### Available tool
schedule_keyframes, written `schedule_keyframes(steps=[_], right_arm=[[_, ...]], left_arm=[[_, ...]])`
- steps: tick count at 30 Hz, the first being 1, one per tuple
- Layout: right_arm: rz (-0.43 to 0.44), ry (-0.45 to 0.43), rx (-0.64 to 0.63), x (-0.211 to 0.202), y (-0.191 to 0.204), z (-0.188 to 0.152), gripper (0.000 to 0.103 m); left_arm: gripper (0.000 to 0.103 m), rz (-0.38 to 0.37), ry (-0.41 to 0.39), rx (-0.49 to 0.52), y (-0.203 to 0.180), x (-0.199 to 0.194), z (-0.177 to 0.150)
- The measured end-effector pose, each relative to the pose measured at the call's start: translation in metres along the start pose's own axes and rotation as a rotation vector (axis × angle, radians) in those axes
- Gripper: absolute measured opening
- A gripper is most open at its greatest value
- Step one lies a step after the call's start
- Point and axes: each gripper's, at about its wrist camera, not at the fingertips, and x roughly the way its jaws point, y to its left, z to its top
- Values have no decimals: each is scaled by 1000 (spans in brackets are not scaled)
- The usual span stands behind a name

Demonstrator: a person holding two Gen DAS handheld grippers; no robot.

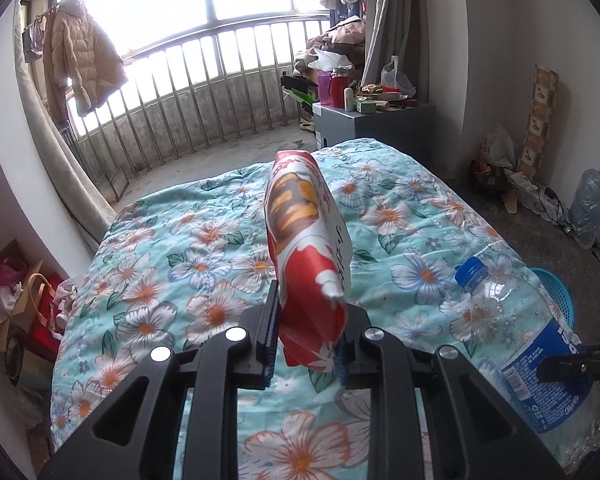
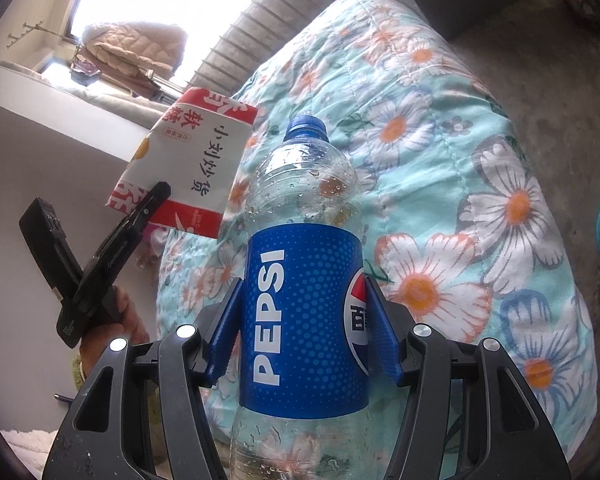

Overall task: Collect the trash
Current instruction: 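Lift the snack bag with the left gripper while the right gripper carries the bottle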

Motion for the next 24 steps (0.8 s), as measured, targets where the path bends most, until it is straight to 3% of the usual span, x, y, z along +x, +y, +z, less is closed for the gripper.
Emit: schedule_keyframes(steps=[24], right_arm=[[33,-69,8,-52,-18,-28,55]], left_arm=[[22,61,-91,95,-24,-59,-6]])
